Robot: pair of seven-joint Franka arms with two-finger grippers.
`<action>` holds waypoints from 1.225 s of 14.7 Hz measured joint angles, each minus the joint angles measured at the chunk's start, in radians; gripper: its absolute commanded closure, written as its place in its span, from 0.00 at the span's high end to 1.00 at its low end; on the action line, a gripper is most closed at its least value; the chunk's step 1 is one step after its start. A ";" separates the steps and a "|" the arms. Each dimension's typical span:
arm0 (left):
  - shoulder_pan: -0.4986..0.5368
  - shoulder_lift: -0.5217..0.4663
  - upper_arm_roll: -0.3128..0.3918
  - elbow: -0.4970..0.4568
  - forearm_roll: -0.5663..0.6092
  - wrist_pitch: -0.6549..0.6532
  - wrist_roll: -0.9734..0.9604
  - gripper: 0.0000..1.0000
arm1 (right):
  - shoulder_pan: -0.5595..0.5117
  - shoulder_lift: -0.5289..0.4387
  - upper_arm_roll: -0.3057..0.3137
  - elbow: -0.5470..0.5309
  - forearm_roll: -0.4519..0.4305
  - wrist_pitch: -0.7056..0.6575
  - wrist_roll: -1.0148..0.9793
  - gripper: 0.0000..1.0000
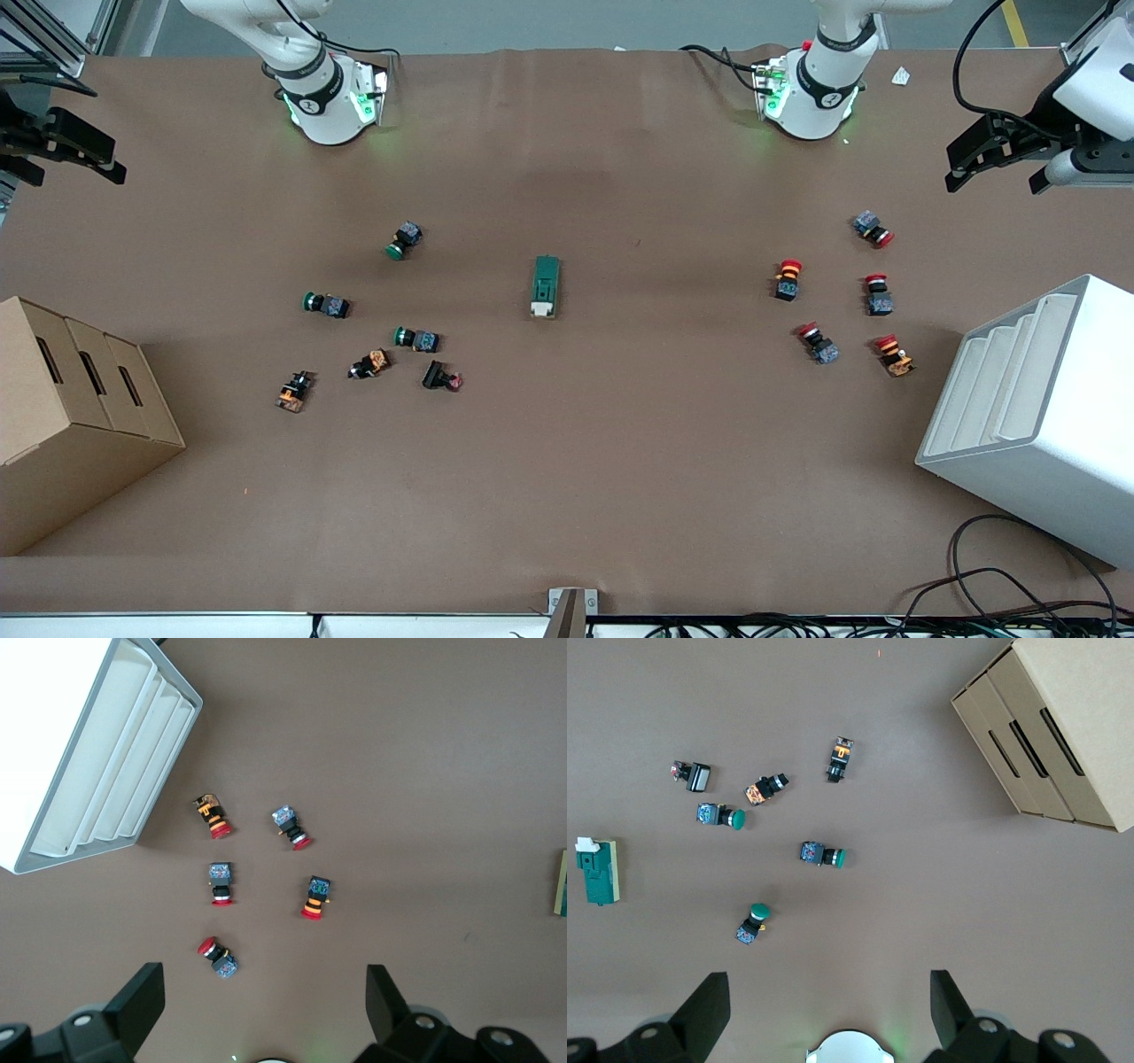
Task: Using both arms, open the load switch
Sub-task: 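Move the left gripper over the green switch's white lever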
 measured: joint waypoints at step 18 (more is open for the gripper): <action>-0.049 0.232 -0.350 -0.045 0.018 0.259 -0.565 1.00 | -0.003 0.061 -0.009 0.007 -0.002 0.007 0.000 1.00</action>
